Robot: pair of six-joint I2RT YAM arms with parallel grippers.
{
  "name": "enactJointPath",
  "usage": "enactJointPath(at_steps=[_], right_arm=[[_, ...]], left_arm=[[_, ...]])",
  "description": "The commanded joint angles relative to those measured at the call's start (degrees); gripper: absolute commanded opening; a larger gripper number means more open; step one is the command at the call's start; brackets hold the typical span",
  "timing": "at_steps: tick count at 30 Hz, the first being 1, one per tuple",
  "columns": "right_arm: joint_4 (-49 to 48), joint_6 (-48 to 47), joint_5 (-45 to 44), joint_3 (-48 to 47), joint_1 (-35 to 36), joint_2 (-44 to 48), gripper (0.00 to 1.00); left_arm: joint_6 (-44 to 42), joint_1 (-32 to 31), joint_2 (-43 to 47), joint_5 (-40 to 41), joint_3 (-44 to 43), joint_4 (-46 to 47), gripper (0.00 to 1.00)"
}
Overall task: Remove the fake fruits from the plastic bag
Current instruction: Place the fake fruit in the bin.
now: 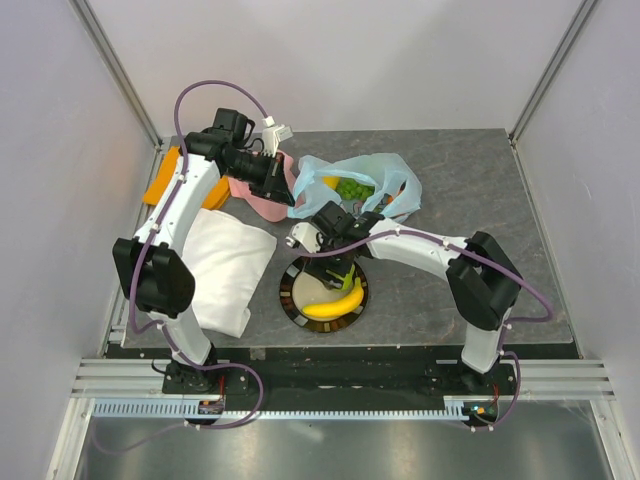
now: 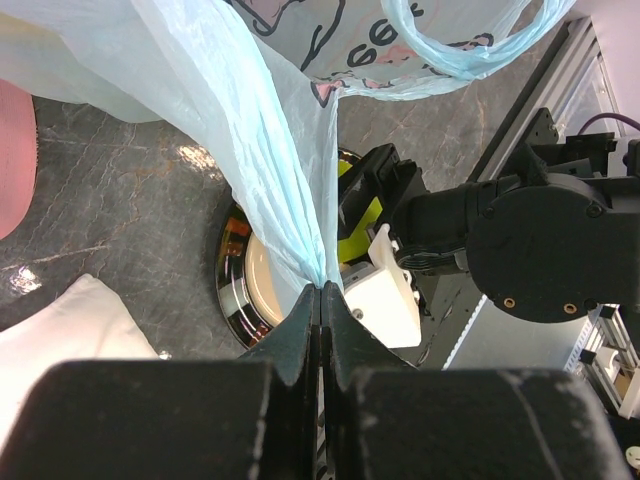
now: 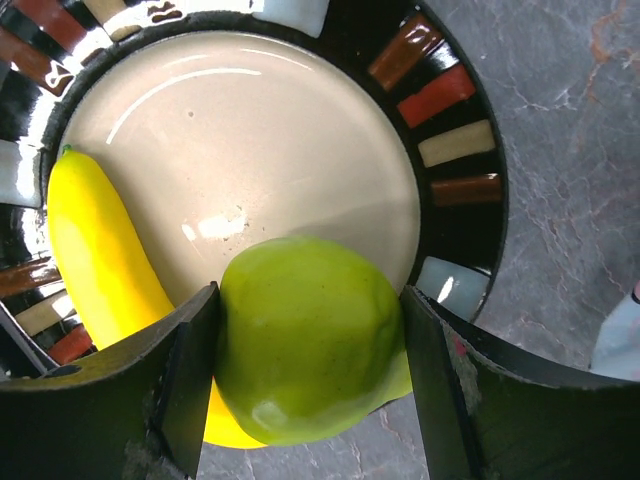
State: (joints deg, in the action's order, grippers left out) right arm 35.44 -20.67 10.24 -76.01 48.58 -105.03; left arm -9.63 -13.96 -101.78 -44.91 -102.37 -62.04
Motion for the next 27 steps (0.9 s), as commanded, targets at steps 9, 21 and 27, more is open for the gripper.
enactJointPath(at_steps=[9, 21, 27], right_arm=[[6.0, 2.0, -1.4, -4.1, -0.3, -4.7, 0.58], [11.5, 1.9, -1.3, -7.9, -0.3, -5.2, 0.58], [12.9, 1.7, -0.9, -8.5, -0.3, -5.9, 0.81]], left_arm=[[0.0, 0.1, -0.9, -0.7, -3.1, 1.0, 0.02], [0.4, 0.1, -3.2, -0.8, -6.3, 1.1, 0.02], [0.0, 0.2, -3.3, -0.8, -6.7, 0.6, 0.02]])
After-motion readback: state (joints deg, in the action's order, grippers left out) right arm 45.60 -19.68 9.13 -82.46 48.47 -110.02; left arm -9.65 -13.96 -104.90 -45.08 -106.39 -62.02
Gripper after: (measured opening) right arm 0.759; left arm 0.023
